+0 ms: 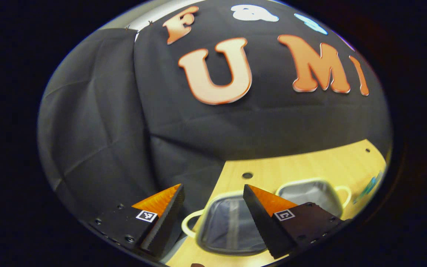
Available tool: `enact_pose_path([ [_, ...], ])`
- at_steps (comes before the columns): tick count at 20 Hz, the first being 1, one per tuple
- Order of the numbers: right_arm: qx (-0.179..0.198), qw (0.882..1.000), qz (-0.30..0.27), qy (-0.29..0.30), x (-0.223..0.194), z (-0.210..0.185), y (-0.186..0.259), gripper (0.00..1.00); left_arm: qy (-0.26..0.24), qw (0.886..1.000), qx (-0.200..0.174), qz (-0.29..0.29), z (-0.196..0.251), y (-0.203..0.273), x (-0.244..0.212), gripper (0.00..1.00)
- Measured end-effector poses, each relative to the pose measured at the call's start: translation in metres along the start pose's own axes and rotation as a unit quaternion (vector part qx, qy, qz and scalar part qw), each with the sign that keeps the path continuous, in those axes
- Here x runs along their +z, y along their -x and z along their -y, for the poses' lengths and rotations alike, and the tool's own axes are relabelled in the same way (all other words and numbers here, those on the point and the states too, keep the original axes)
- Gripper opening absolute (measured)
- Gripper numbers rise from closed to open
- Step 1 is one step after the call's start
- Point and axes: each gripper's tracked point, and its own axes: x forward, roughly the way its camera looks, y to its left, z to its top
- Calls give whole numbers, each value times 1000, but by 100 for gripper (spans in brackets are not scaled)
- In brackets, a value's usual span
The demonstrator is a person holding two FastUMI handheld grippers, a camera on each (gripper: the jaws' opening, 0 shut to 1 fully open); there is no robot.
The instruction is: First open the suitcase, pack the skin care products into it, and then close the suitcase.
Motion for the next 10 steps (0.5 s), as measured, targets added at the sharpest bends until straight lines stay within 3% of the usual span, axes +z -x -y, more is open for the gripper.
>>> enact_pose_path([
  [5, 19, 1000, -7, 14, -10, 26, -9, 95, 26, 995, -71, 70, 127, 51, 82, 98],
  [8, 35, 999, -15, 14, -17, 39, -16, 95, 52, 988, -115, 88, 202, 74, 94, 98],
  [10, 43, 999, -24, 19, -23, 49, -20, 95, 47, 987, -122, 98, 241, 85, 95, 98],
])
